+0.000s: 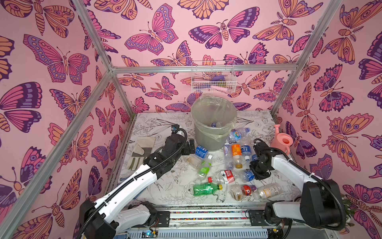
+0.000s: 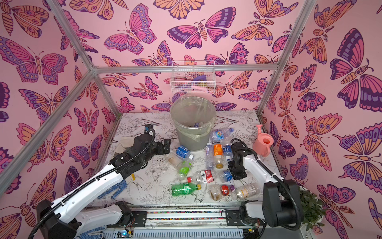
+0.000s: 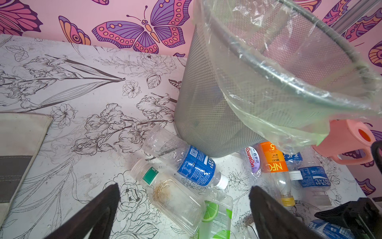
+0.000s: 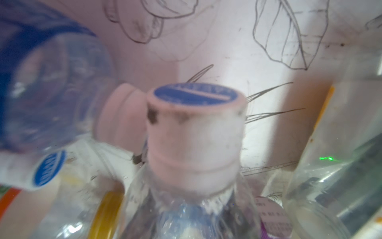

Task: Throw the plastic bottles in the bin
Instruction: Pick up the plastic bottle from the bottom-right of the table, then throw the plastic bottle into the trash bin.

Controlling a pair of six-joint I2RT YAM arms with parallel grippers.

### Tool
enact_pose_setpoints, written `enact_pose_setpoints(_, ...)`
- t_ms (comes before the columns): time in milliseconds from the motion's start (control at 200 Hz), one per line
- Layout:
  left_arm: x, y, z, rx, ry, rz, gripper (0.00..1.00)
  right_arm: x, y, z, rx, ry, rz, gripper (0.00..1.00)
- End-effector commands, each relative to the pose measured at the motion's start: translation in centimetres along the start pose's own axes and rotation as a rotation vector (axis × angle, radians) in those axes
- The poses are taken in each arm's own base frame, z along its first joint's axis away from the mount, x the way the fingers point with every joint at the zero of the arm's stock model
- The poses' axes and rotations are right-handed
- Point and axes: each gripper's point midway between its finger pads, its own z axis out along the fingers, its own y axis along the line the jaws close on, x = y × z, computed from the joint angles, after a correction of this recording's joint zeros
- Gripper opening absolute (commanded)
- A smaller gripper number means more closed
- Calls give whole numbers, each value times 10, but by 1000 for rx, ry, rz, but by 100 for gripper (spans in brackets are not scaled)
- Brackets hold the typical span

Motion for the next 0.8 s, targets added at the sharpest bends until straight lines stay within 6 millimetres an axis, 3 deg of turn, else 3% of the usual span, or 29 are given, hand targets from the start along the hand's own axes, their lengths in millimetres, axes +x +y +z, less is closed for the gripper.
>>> enact_pose_setpoints(0,0,7,-2,-20,-2,-5,100,-7,14,-28,-77,-42,-31,9)
enact_pose_setpoints(185,0,8,-3,-20,-3,-7,100,-21,24,-69,-185,-136,-70,0)
enact_pose_setpoints(341,0,9,-4,-24,-7,-6,100,-34,37,-105,-289,-234,-115,0)
enact_pose_setpoints(556,1,10,-5,-23,-7,-8,100,-31,87,-163,-548,-311,-352,0)
enact_pose_setpoints(796,4,16,-10,-35,-14,-15,100,-12,133,-246,-866,-396,-593,0)
